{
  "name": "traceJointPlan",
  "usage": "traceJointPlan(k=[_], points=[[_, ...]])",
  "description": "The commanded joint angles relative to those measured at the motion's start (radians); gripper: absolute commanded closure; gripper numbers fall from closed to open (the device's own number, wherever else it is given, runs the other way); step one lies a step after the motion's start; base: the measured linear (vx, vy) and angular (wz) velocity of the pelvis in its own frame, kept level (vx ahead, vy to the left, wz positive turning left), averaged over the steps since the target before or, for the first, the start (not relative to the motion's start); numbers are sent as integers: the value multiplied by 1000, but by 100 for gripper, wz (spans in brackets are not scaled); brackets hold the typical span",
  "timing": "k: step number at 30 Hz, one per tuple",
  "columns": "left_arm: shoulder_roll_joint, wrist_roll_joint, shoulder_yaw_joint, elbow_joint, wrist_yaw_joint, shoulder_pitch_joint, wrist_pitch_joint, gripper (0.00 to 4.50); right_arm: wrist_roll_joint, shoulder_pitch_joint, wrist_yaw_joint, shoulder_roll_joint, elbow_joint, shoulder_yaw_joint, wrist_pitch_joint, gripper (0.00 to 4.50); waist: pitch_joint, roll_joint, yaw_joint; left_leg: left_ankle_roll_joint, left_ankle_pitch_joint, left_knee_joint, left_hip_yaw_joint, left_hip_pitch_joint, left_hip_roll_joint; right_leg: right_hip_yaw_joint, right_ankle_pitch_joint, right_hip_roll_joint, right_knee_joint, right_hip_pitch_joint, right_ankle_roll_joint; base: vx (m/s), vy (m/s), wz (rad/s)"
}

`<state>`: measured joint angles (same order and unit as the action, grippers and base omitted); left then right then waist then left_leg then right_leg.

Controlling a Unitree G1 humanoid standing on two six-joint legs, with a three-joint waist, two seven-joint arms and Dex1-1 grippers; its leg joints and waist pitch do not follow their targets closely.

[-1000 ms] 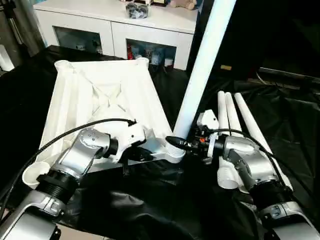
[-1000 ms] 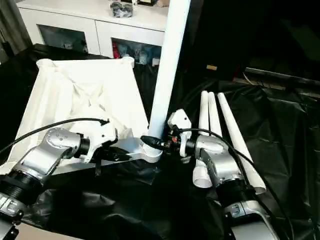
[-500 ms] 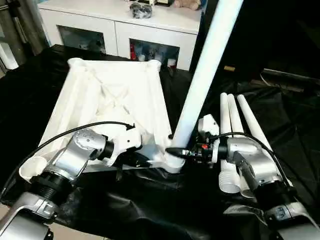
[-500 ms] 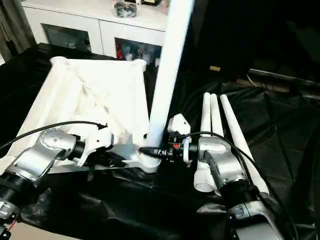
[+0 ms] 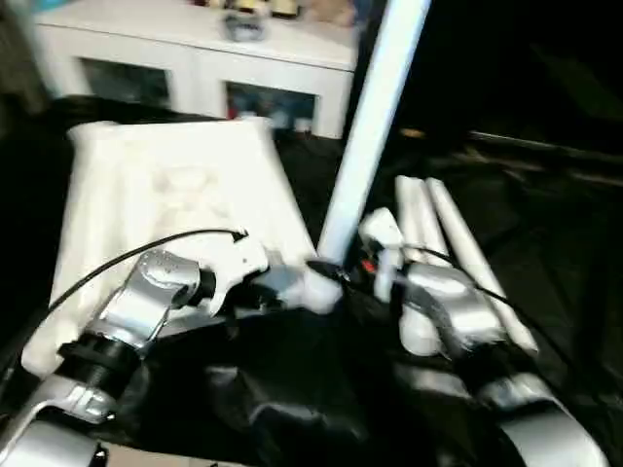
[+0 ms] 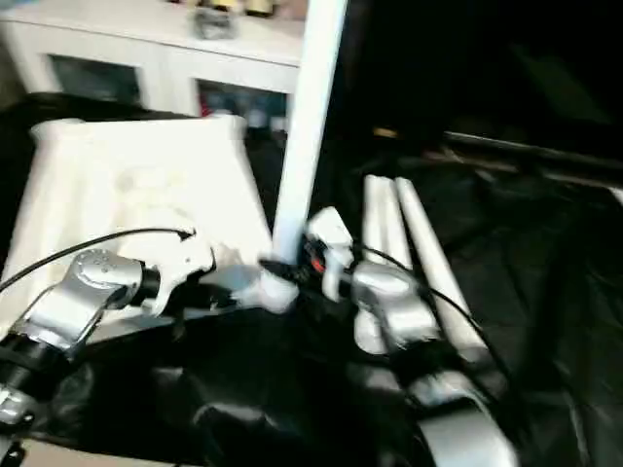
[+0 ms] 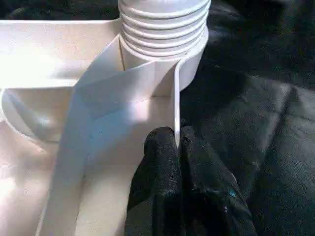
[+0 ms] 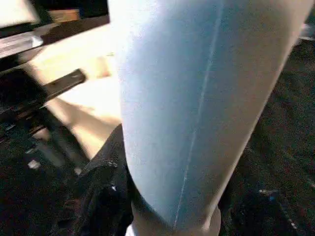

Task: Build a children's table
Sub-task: Insert table leg to table base

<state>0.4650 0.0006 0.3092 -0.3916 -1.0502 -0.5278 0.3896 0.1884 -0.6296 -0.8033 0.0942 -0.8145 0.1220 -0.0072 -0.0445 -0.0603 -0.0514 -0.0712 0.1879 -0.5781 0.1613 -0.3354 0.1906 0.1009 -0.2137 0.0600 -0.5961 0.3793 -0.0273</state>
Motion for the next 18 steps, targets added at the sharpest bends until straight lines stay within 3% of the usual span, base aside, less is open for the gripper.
traceJointPlan(k=[1, 2, 4, 7, 8, 13, 14, 15, 16, 17, 18], points=[[-61, 3, -4, 75, 55, -36, 80, 450, -66, 1, 166, -14, -168, -5, 67, 262, 30, 25, 6, -58, 493, 94, -42, 2, 54, -54, -556, 110, 105, -25, -104, 0, 0, 0], [-76, 7, -4, 81, 82, -40, 109, 450, -73, -9, 184, -23, -189, -4, 66, 262, 29, 31, 8, -62, 510, 93, -42, 8, 53, -51, -568, 110, 107, -22, -103, 0, 0, 0], [-131, 24, -5, 92, 164, -48, 194, 450, -84, -31, 244, -47, -227, -5, 76, 262, 26, 30, 12, -56, 539, 88, -40, 20, 50, -49, -595, 110, 119, -13, -94, 0, 0, 0], [-241, 45, -4, 87, 296, -55, 258, 450, -72, -69, 336, -91, -286, -28, 109, 263, 24, 33, 21, -50, 584, 89, -43, 28, 51, -33, -573, 105, 131, -15, -86, 0, 0, 0], [-249, 49, -2, 85, 305, -55, 259, 450, -74, -72, 342, -94, -290, -28, 109, 263, 23, 35, 24, -49, 590, 90, -45, 24, 52, -31, -563, 105, 129, -18, -86, 0, 0, 0], [-286, 104, 26, 52, 382, -57, 256, 450, -68, -102, 385, -125, -332, -45, 111, 263, 10, 45, 37, -40, 739, 99, -53, 48, 53, 18, -596, 94, 158, -16, -27, 0, 0, 0], [-289, 107, 23, 52, 392, -58, 265, 450, -67, -108, 387, -129, -341, -53, 109, 263, 5, 61, 29, -45, 838, 143, -54, 24, 76, 25, -506, 76, 101, -53, -32, 0, 0, 0], [-286, 108, 18, 48, 397, -64, 268, 450, -71, -112, 385, -132, -347, -53, 105, 263, 11, 60, 24, -46, 859, 169, -54, -1, 91, 10, -420, 71, 44, -80, -44, 0, 0, 0], [-284, 108, 15, 46, 399, -68, 270, 450, -76, -114, 383, -133, -350, -52, 103, 263, 7, 63, -20, -49, 927, 231, -25, -48, 107, -15, -256, 49, -81, -105, -57, -51, -30, 10], [-284, 110, 12, 49, 402, -70, 278, 450, -79, -118, 384, -134, -357, -53, 99, 263, 4, 56, -39, -42, 913, 237, 4, -25, 97, -34, -249, 44, -88, -71, -61, 0, -106, 27], [-281, 113, 10, 51, 403, -74, 283, 450, -79, -125, 387, -139, -367, -59, 96, 263, 11, -20, -28, -29, 675, 78, 8, 80, 20, -84, -698, 99, 93, 55, -18, 0, -106, 27]])
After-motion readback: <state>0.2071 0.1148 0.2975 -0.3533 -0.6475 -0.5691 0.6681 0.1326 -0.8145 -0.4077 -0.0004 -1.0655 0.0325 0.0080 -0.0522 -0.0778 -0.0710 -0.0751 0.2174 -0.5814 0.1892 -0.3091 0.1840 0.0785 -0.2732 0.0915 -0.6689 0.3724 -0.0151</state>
